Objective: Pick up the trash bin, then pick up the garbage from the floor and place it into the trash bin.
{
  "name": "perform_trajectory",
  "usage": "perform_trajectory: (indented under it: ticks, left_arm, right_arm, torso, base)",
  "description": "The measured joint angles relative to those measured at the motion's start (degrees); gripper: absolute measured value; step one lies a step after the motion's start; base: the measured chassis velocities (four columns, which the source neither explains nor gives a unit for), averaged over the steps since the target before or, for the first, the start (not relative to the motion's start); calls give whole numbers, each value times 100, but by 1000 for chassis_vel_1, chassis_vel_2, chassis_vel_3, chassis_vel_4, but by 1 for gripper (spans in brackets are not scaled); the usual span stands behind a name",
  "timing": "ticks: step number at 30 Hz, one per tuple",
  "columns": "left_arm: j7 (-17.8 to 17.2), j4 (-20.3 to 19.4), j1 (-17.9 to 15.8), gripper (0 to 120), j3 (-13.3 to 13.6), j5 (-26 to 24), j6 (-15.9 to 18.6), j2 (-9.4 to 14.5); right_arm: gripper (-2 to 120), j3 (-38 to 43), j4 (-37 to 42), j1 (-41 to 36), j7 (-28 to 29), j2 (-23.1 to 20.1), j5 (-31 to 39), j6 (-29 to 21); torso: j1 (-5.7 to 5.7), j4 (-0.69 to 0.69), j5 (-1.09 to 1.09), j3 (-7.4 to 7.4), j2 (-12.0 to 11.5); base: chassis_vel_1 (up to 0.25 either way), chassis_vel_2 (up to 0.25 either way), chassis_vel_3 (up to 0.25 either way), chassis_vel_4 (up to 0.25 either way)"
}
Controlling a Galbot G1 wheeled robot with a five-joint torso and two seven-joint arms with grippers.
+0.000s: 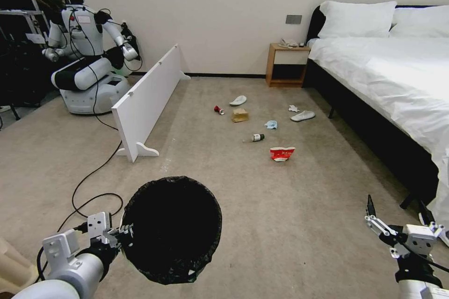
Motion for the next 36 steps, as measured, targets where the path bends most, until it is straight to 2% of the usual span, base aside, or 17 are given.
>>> perform_trajectory:
  ticks: [9, 36]
  left_arm:
    - [12, 91, -79, 2, 168, 66, -4, 0]
    - [25, 116, -104, 2, 170, 89, -11, -18]
  right_arm:
    - [100, 31, -44, 34, -1, -13, 13, -3]
    - [100, 17, -39, 42, -13, 16, 30, -13]
  torso:
    - [1, 0, 0, 0, 0]
    - [1, -1, 2, 0, 0]
  base:
    - [-117, 115, 130, -129]
    - [-131, 129, 135, -140]
